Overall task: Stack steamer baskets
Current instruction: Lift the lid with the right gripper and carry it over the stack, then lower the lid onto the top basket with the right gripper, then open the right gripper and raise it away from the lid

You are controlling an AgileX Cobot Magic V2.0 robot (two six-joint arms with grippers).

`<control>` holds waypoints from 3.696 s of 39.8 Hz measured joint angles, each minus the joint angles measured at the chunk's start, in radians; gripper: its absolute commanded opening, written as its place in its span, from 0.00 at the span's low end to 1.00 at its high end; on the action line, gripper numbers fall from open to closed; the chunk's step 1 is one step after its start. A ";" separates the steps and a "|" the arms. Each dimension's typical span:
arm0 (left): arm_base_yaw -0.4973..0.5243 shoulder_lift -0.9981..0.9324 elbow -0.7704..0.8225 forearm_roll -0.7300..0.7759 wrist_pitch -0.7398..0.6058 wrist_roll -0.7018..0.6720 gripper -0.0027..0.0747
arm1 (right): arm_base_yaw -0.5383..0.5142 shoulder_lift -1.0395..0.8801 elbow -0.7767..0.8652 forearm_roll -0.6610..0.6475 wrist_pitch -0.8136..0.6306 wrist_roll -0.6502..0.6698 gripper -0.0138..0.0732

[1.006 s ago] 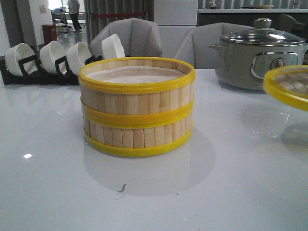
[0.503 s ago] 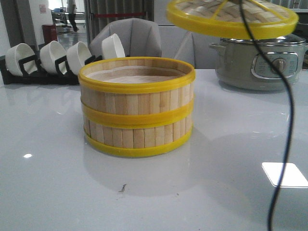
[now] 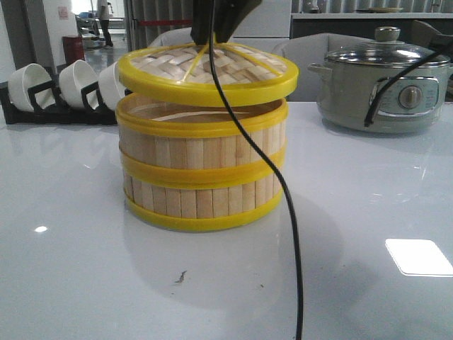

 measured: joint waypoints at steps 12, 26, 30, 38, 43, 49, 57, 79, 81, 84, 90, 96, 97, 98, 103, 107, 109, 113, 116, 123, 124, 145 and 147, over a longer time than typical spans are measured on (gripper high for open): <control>0.000 0.000 0.000 0.000 0.000 0.000 0.14 | 0.000 0.039 -0.010 -0.008 0.019 0.000 0.22; 0.000 0.000 0.000 0.000 0.000 0.000 0.14 | 0.006 0.039 -0.012 0.000 0.007 0.000 0.22; 0.000 0.000 0.000 0.000 0.000 0.000 0.14 | 0.012 0.039 -0.012 0.000 -0.010 0.000 0.22; 0.000 0.000 0.000 0.000 0.000 0.000 0.14 | 0.022 0.039 -0.012 0.027 -0.014 0.000 0.22; 0.000 0.000 0.000 0.000 0.000 0.000 0.14 | 0.022 0.039 -0.012 0.029 -0.012 0.000 0.22; 0.000 0.000 0.000 0.000 0.000 0.000 0.14 | 0.022 0.039 -0.012 0.031 -0.008 0.000 0.22; 0.000 0.000 0.000 0.000 0.000 0.000 0.14 | 0.022 0.039 -0.012 0.031 -0.008 0.000 0.22; 0.000 0.000 0.000 0.000 0.000 0.000 0.14 | 0.017 0.047 -0.012 0.009 -0.006 0.000 0.22; 0.000 0.000 0.000 0.000 0.000 0.000 0.14 | 0.017 0.047 -0.012 0.009 -0.006 0.000 0.22; 0.000 0.000 0.000 0.000 0.000 0.000 0.14 | 0.017 0.047 -0.012 0.008 -0.006 0.000 0.22; 0.000 0.000 0.000 0.000 0.000 0.000 0.14 | 0.017 0.047 -0.012 0.007 -0.006 0.000 0.22; 0.000 0.000 0.000 0.000 0.000 0.000 0.14 | 0.017 0.052 -0.012 0.007 -0.006 0.000 0.22; 0.000 0.000 0.000 0.000 0.000 0.000 0.14 | 0.017 0.054 -0.012 0.007 -0.006 0.000 0.22; 0.000 0.000 0.000 0.000 0.000 0.000 0.14 | 0.017 0.056 -0.012 0.007 -0.006 0.000 0.22; 0.000 0.000 0.000 0.000 0.000 0.000 0.14 | 0.017 0.060 -0.013 0.007 -0.006 0.000 0.23; 0.000 0.000 0.000 0.000 0.000 0.000 0.14 | 0.017 0.061 -0.013 0.007 -0.006 0.000 0.23; 0.000 0.000 0.000 0.000 0.000 0.000 0.14 | 0.017 0.061 -0.013 0.007 -0.006 0.000 0.25; 0.000 0.000 0.000 0.000 0.000 0.000 0.14 | 0.017 0.061 -0.013 0.007 -0.006 0.000 0.39; 0.000 0.000 0.000 0.000 0.000 0.000 0.14 | 0.017 0.061 -0.013 0.007 -0.006 0.000 0.55; 0.000 0.000 0.000 0.000 0.000 0.000 0.14 | 0.017 0.063 -0.013 0.007 -0.006 0.000 0.70; 0.000 0.000 0.000 0.000 0.000 0.000 0.14 | 0.017 0.063 -0.013 0.007 -0.006 0.000 0.70; 0.000 0.000 0.000 0.000 0.000 0.000 0.14 | -0.001 -0.024 -0.013 -0.047 -0.069 0.000 0.70; 0.000 0.000 0.000 0.000 0.000 0.000 0.14 | -0.018 -0.047 -0.013 -0.059 -0.069 0.000 0.70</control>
